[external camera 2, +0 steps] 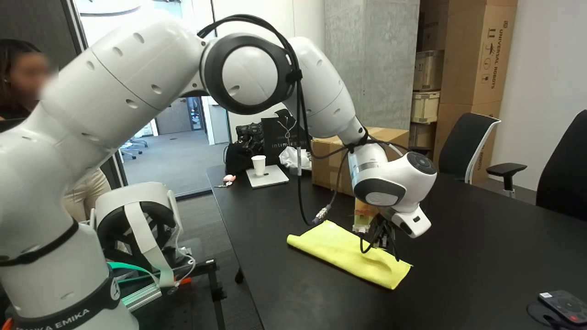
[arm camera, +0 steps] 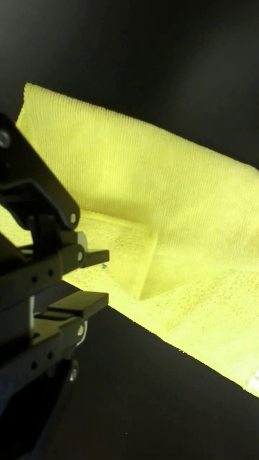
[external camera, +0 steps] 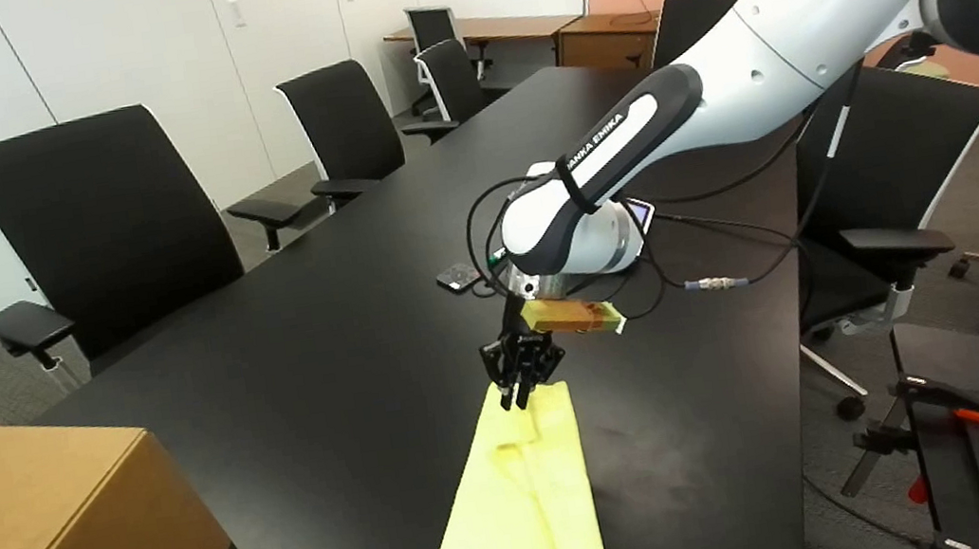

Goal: Fold the cloth

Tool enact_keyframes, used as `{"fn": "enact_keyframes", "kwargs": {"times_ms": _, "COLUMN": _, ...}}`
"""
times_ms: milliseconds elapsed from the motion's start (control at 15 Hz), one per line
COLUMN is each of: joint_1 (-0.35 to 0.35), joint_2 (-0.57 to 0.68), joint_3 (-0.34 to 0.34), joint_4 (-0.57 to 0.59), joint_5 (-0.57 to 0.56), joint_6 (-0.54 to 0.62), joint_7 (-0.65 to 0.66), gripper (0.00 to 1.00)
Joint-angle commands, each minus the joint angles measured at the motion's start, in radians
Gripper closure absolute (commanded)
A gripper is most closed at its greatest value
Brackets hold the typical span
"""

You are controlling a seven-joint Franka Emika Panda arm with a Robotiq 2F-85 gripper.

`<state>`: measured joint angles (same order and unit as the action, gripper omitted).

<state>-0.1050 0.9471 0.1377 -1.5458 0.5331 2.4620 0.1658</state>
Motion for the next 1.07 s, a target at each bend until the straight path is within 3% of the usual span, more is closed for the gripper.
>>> {"fn": "enact_keyframes", "kwargs": {"times_ms": 0, "joint_1": 0.052, "joint_2": 0.001, "joint_3": -0.031, "joint_4": 0.011, "joint_5": -0.034, "joint_6": 0.035, "joint_7": 0.068, "gripper": 0.42}}
{"fn": "enact_keyframes", "kwargs": {"times_ms": 267, "joint_1": 0.121, "joint_2": -0.078, "joint_3": -0.043, "joint_4": -0.104, "joint_5": -0.071, "joint_6": 0.034, "joint_7": 0.131, "gripper": 0.11}}
{"fn": "enact_keyframes", "kwargs": {"times_ms": 400, "joint_1": 0.174, "joint_2": -0.117, "joint_3": -0.043, "joint_4": -0.172, "joint_5": -0.102, "joint_6": 0.029, "joint_7": 0.158, "gripper": 0.01}}
{"fn": "enact_keyframes", "kwargs": {"times_ms": 1000, "joint_1": 0.490, "joint_2": -0.261, "joint_3": -0.121, "joint_4": -0.360, "joint_5": -0.438, "joint_6": -0.098, "joint_7": 0.342, "gripper": 0.00}}
